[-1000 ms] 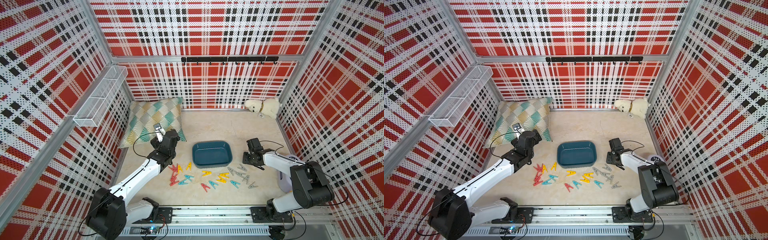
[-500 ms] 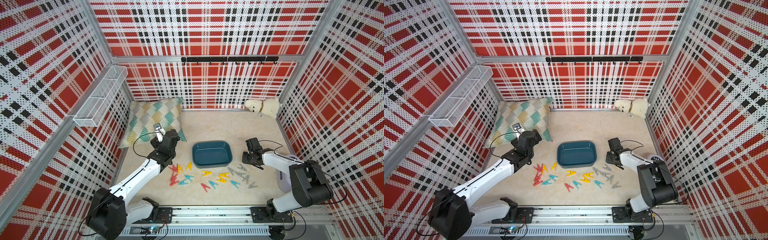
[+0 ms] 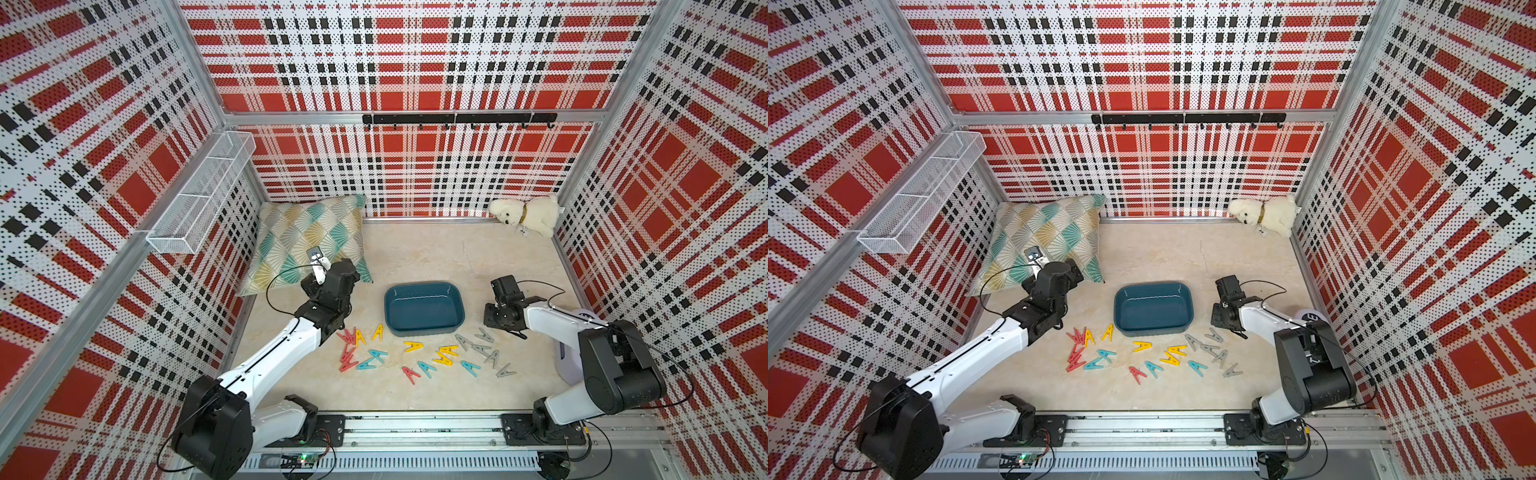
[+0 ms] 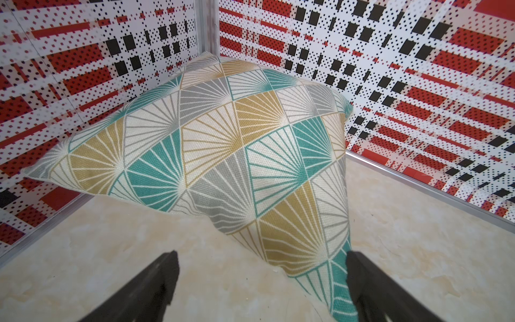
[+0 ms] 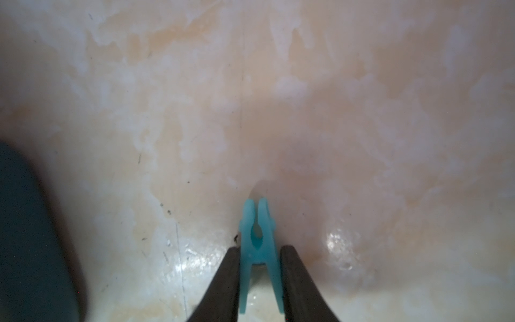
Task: Put the clothespins into the storage box
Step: Pick up the clothespin from the center of the board, then place the clothespin in the storage box.
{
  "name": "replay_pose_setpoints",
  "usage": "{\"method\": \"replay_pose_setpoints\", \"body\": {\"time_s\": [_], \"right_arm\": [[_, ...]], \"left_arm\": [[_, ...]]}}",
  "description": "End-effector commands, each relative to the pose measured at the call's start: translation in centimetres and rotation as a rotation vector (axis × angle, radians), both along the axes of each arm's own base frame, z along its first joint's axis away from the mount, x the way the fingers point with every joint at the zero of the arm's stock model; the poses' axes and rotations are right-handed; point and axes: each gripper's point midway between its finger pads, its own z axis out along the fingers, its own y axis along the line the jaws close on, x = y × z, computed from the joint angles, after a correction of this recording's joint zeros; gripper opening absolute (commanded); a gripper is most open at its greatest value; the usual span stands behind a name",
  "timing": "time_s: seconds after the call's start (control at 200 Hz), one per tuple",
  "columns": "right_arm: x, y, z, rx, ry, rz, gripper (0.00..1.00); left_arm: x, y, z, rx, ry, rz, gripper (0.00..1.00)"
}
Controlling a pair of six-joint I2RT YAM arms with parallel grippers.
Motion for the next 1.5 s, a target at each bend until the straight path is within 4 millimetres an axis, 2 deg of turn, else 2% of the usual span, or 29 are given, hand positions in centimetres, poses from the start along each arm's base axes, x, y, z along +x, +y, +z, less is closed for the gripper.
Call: {"method": "replay_pose_setpoints", "body": {"time_s": [0.0,0.19,0.371,0.541,0.701,0.817,0.957,1.223,1.493], "right_arm": [[0.5,0.4,1.7,0.001,-0.029,0.016,0.29],[1.0,1.2,4.4,0.01,-0.074,0.042,0.29],[1.9,3.7,8.6,0.019,-0.153,0.102,0.3],[2.4,8.4,12.2,0.034,-0.218,0.206,0.31],[2.1,13.6,13.2,0.072,-0.238,0.31,0.32],[2.3,16.4,12.2,0.069,-0.218,0.364,0.33],[2.9,18.3,8.8,0.04,-0.156,0.4,0.34],[4.0,18.6,3.3,-0.047,-0.069,0.406,0.34],[6.5,18.3,1.3,-0.171,-0.062,0.383,0.36]], "left_arm": [[0.4,-0.1,1.4,-0.019,-0.036,-0.004,0.99],[0.7,-0.4,1.1,-0.019,-0.03,-0.012,0.99],[1.1,-0.8,1.1,-0.018,-0.027,-0.018,0.99],[1.5,-1.3,1.3,-0.015,-0.029,-0.02,0.99],[1.8,-1.4,1.4,-0.012,-0.027,-0.018,0.99],[2.0,-1.4,1.5,-0.009,-0.025,-0.018,0.99],[1.9,-1.1,1.9,-0.004,-0.03,-0.011,0.99],[1.4,-0.3,2.5,0.004,-0.04,0.005,0.99],[1.4,-0.4,2.6,0.006,-0.041,0.001,0.99]]}}
